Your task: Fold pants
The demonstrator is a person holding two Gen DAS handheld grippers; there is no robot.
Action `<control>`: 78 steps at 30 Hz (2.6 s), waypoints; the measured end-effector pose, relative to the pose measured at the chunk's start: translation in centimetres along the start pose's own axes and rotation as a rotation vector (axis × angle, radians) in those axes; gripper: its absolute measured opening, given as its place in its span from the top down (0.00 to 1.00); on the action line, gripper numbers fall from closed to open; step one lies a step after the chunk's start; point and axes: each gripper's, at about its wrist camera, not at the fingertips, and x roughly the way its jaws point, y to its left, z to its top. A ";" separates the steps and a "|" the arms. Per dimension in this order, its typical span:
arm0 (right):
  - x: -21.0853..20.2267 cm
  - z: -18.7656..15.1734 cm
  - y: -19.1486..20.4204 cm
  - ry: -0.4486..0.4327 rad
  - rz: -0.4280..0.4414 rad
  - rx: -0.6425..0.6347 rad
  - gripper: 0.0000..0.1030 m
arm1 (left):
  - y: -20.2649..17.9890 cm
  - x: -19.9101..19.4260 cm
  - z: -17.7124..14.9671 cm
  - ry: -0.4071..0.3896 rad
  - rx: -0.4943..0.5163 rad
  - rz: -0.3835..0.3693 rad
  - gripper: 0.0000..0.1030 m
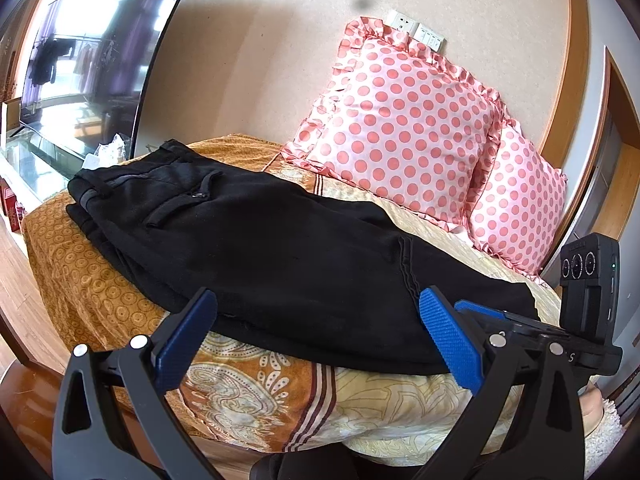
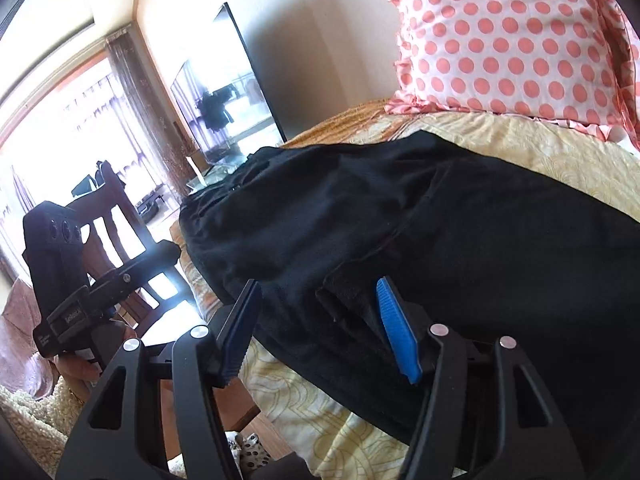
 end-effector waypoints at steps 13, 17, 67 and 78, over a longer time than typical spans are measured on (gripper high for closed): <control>1.6 -1.3 0.3 0.056 0.012 0.005 0.35 | 10.0 -1.4 3.7 0.023 -0.377 -0.016 0.02; 1.5 -1.3 -0.3 0.048 0.052 0.049 0.34 | 13.2 -0.1 4.5 0.100 -0.532 -0.037 0.02; -2.9 -3.4 -0.5 -0.088 0.068 0.001 0.19 | 16.9 3.5 6.3 0.102 -0.721 0.040 0.90; -8.7 -6.3 -4.7 -0.207 0.038 0.114 0.18 | 6.5 3.3 11.6 0.046 -0.366 0.005 0.91</control>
